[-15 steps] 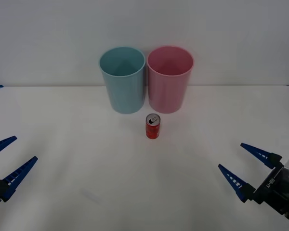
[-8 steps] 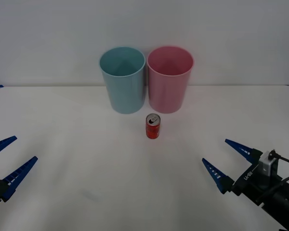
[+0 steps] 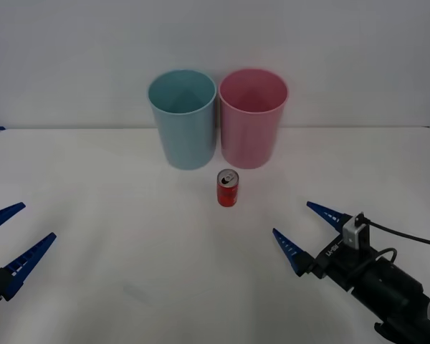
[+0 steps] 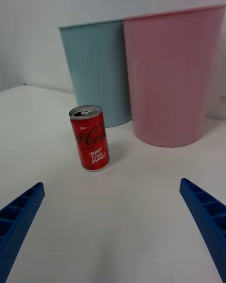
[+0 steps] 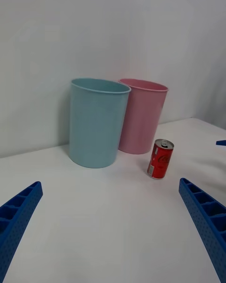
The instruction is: Grasp the object on the table and drop it into the matching bin: aluminum can to the light blue bin, PET bottle to the pink bin.
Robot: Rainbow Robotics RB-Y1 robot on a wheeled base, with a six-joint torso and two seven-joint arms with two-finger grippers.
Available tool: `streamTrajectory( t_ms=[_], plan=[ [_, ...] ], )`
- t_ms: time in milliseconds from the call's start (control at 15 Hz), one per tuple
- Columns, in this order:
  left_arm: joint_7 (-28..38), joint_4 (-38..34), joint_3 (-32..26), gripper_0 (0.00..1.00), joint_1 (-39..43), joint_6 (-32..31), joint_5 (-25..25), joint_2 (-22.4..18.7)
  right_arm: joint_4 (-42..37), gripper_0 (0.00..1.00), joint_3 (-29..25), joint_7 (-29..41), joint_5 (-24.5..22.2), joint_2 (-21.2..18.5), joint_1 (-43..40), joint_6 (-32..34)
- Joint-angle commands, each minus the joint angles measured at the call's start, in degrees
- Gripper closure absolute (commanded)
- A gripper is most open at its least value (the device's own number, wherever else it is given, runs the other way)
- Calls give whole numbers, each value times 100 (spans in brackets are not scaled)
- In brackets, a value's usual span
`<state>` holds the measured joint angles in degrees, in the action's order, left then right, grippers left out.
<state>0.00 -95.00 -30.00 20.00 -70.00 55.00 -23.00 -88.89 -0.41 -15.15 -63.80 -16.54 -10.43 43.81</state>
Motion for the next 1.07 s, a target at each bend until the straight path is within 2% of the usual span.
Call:
streamTrajectory(
  t_ms=[67, 600, 800, 1067],
  plan=[
    [0, 0, 0, 0, 0, 0, 0, 0, 250, 0, -2, -40, -256, 248, 252, -48],
    [0, 0, 0, 0, 0, 0, 0, 0, 865, 0, 165, -199, -625, 652, 850, -206],
    [0, 0, 0, 0, 0, 0, 0, 0, 874, 0, 217, -216, -809, 855, 929, -514],
    [0, 0, 0, 0, 0, 0, 0, 0, 935, 0, 516, -234, -809, 925, 1096, -997]
  ],
)
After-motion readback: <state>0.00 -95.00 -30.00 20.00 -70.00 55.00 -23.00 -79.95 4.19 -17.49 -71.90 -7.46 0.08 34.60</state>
